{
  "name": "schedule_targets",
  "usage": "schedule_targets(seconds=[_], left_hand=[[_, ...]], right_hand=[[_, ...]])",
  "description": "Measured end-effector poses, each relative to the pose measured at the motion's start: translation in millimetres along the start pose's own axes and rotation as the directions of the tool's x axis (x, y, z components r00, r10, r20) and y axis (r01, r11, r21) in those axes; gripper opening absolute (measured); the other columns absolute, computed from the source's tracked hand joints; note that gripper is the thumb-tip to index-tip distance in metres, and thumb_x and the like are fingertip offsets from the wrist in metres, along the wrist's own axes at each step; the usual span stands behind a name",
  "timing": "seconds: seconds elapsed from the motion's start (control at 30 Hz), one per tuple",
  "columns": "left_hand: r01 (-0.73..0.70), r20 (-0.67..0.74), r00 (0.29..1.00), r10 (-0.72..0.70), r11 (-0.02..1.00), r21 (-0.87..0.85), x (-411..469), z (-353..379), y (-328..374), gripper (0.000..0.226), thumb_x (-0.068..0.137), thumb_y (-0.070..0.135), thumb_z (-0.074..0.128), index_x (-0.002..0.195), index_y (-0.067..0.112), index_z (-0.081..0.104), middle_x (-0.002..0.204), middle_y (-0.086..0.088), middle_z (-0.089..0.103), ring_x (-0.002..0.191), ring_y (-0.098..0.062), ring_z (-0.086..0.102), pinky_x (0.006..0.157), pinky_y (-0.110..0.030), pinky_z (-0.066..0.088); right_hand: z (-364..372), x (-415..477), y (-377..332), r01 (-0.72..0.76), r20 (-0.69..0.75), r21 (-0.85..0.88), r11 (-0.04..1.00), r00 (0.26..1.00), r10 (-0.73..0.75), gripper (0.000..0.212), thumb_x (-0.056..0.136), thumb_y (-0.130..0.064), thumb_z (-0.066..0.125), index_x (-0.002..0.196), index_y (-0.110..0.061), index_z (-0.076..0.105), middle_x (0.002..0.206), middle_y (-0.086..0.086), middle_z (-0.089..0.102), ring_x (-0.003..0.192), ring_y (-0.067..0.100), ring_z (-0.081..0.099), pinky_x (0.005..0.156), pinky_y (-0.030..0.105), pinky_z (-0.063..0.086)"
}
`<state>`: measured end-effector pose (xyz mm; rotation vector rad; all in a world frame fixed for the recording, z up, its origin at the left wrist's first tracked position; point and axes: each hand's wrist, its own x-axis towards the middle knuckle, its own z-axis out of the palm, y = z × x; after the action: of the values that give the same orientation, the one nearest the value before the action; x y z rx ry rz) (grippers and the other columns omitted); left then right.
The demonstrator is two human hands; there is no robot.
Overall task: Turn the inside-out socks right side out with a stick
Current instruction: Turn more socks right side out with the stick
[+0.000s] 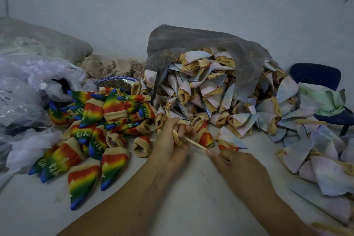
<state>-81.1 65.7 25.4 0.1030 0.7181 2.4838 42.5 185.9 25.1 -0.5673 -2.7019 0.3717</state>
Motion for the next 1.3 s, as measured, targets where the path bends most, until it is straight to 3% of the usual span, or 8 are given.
schedule_targets(seconds=[0.13, 0.23, 0.33, 0.4, 0.57, 0.8, 0.97, 1.3], left_hand=[[0.0, 0.035, 0.999, 0.001, 1.0, -0.006, 1, 0, 0, 0.044, 0.084, 0.016, 0.06, 0.044, 0.014, 0.04, 0.041, -0.001, 0.033, 0.049, -0.013, 0.05, 0.064, -0.03, 0.054], [0.035, 0.118, 0.993, -0.029, 0.998, -0.052, 0, 1, 2, 0.045, 0.081, 0.016, 0.06, 0.042, 0.015, 0.039, 0.037, 0.0, 0.029, 0.042, -0.01, 0.043, 0.062, -0.027, 0.053], [0.096, 0.174, 0.982, -0.076, 0.989, -0.11, 0, 2, -1, 0.046, 0.083, 0.015, 0.06, 0.042, 0.015, 0.039, 0.035, 0.001, 0.028, 0.037, -0.009, 0.039, 0.061, -0.026, 0.054], [0.077, 0.14, 0.988, -0.066, 0.994, -0.073, -1, 0, -3, 0.045, 0.083, 0.016, 0.06, 0.043, 0.015, 0.04, 0.036, 0.001, 0.028, 0.039, -0.009, 0.04, 0.061, -0.027, 0.055], [-0.016, -0.028, 0.999, 0.017, 1.0, 0.025, 4, -6, 0, 0.043, 0.088, 0.021, 0.063, 0.047, 0.014, 0.051, 0.043, -0.001, 0.04, 0.049, -0.012, 0.052, 0.073, -0.031, 0.054], [-0.019, -0.049, 0.998, 0.025, 0.992, 0.128, 6, -9, 3, 0.045, 0.09, 0.012, 0.061, 0.046, 0.014, 0.049, 0.043, -0.001, 0.041, 0.05, -0.012, 0.051, 0.067, -0.028, 0.057], [0.056, 0.029, 0.998, -0.057, 0.998, 0.036, -2, -4, -3, 0.034, 0.077, 0.016, 0.067, 0.047, 0.014, 0.051, 0.044, -0.001, 0.042, 0.05, -0.013, 0.053, 0.072, -0.033, 0.058], [-0.008, 0.049, 0.999, 0.002, 0.992, 0.129, -2, 3, -6, 0.05, 0.096, 0.009, 0.046, 0.046, 0.017, 0.04, 0.041, 0.0, 0.031, 0.045, -0.012, 0.046, 0.068, -0.03, 0.056]], right_hand=[[1, -3, -10, -0.078, 0.074, 0.148, 0.986, 0.995, 0.068, 0.062, 0.078, -0.074, 0.029, 0.06, -0.021, 0.054, 0.057, -0.006, 0.058, 0.055, 0.005, 0.054, 0.058, 0.027, 0.044], [-2, -2, -15, -0.246, 0.283, 0.401, 0.882, 0.949, 0.136, 0.057, 0.083, -0.068, 0.043, 0.056, -0.02, 0.058, 0.047, -0.012, 0.053, 0.047, 0.0, 0.048, 0.055, 0.021, 0.037], [-6, 0, -11, -0.338, 0.381, 0.497, 0.799, 0.912, 0.149, 0.057, 0.082, -0.068, 0.046, 0.058, -0.021, 0.065, 0.055, -0.015, 0.056, 0.063, 0.003, 0.051, 0.06, 0.021, 0.034], [-7, -1, -12, -0.326, 0.367, 0.475, 0.817, 0.917, 0.153, 0.056, 0.083, -0.067, 0.046, 0.059, -0.021, 0.066, 0.065, -0.011, 0.061, 0.064, 0.001, 0.055, 0.06, 0.021, 0.035], [-6, 3, -9, -0.098, 0.157, 0.213, 0.972, 0.986, 0.065, 0.057, 0.082, -0.072, 0.037, 0.059, -0.025, 0.06, 0.056, -0.009, 0.058, 0.054, 0.004, 0.052, 0.055, 0.023, 0.039], [-17, 3, 13, 0.092, 0.119, -0.049, 0.995, 0.989, -0.085, 0.068, 0.067, -0.08, 0.014, 0.059, -0.025, 0.053, 0.059, -0.003, 0.055, 0.058, 0.008, 0.053, 0.051, 0.023, 0.035], [-6, 0, 1, -0.059, 0.161, 0.131, 0.99, 0.986, 0.037, 0.064, 0.076, -0.077, 0.026, 0.064, -0.026, 0.061, 0.062, -0.014, 0.061, 0.062, 0.002, 0.056, 0.06, 0.021, 0.043], [5, -2, -16, -0.233, 0.251, 0.355, 0.905, 0.957, 0.148, 0.057, 0.087, -0.065, 0.04, 0.054, -0.022, 0.059, 0.044, -0.014, 0.053, 0.044, 0.0, 0.048, 0.053, 0.022, 0.033]])
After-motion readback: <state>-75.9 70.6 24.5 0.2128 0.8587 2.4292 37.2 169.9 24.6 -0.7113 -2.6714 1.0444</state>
